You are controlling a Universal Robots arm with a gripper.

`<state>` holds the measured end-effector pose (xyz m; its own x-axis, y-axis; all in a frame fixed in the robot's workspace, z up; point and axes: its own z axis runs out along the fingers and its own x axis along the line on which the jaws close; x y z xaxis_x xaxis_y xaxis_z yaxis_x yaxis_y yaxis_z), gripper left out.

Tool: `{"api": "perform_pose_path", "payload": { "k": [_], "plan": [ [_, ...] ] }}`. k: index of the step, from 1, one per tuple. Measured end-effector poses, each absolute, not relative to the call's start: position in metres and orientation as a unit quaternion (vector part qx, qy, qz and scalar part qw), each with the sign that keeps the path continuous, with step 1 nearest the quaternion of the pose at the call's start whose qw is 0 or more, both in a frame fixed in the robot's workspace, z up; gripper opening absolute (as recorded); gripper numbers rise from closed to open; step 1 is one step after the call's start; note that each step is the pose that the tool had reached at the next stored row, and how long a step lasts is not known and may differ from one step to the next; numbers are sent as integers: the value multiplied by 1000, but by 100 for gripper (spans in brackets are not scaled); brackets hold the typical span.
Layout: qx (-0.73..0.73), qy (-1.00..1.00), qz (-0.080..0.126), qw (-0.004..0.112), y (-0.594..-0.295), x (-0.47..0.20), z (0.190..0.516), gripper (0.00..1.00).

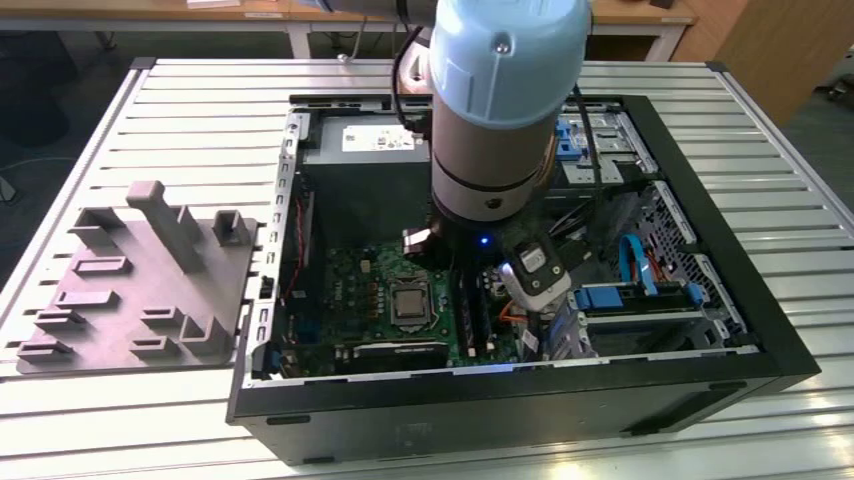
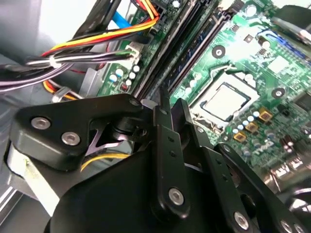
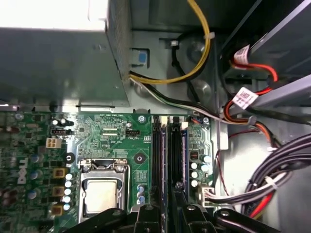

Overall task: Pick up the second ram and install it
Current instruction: 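Insert the second ram into the second slot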

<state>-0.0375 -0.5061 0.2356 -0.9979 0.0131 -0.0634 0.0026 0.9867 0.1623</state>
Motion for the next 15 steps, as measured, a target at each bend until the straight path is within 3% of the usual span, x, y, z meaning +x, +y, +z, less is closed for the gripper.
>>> {"api": "perform_pose_path", "payload": {
  "k": [8, 15],
  "plan": [
    [9, 998, 57, 32, -506, -37, 245, 25],
    [9, 998, 55, 32, -506, -38, 245, 25]
  ]
}}
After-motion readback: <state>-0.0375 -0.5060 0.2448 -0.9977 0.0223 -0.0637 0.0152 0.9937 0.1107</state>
